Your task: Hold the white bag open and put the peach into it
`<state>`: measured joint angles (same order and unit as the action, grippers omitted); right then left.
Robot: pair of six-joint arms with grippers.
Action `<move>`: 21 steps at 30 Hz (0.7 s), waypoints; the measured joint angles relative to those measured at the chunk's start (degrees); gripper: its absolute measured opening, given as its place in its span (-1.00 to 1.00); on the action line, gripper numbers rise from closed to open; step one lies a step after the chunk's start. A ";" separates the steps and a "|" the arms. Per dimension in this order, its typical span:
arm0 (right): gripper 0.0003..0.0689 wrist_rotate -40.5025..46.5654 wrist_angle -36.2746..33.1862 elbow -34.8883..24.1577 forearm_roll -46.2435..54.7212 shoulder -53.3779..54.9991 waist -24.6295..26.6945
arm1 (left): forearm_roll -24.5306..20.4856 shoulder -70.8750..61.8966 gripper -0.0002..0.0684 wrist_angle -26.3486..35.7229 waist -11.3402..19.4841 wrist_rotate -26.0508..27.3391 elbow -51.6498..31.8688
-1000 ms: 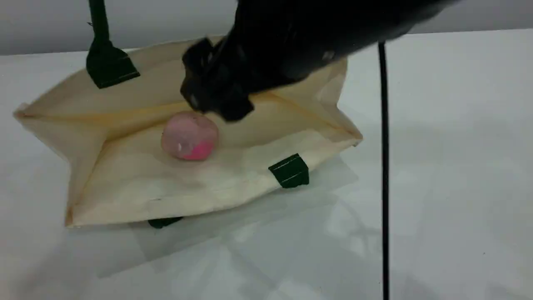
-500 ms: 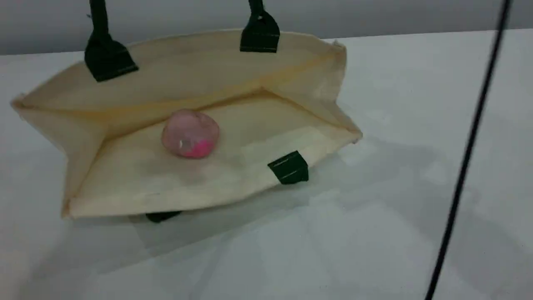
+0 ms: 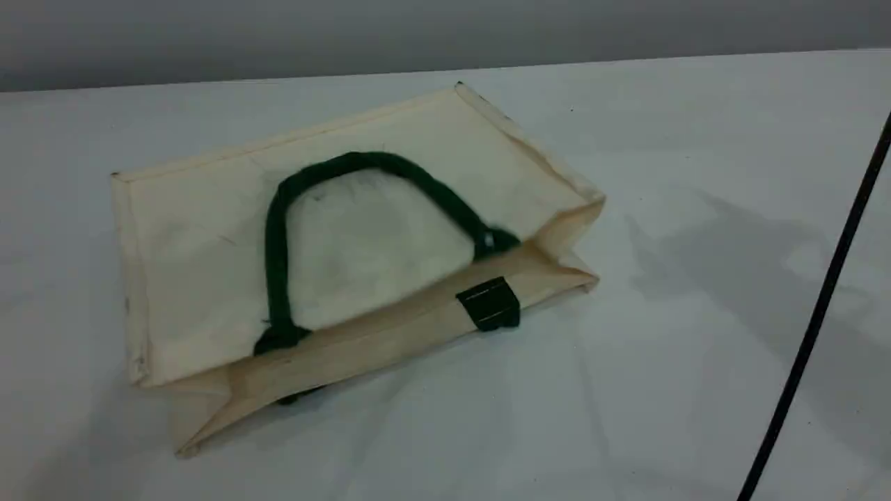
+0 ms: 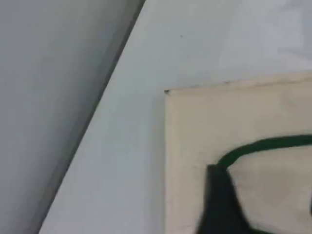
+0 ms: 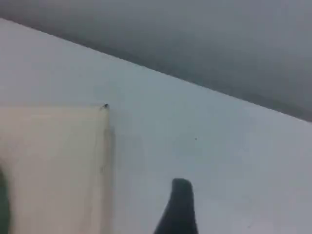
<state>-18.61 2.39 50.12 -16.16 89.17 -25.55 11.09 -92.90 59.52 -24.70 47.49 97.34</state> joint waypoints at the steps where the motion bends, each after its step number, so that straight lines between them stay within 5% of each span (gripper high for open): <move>1: 0.68 0.00 0.33 0.00 0.00 0.00 0.00 | 0.10 0.00 0.34 -0.15 0.00 0.00 0.00; 6: 0.68 0.00 1.16 0.00 0.00 -1.53 0.00 | -0.79 0.38 0.59 -1.74 0.00 -4.93 0.00; 11: 0.68 0.00 0.51 0.44 0.00 -7.61 0.00 | -2.28 4.19 0.62 -4.95 0.00 -9.20 0.00; 21: 0.68 -3.56 -11.87 4.68 0.11 -25.14 0.00 | -3.81 16.76 0.62 -1.62 0.00 -17.87 0.00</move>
<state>-22.17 -9.48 54.80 -16.06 64.03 -25.55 7.28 -76.15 57.90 -24.70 29.62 97.34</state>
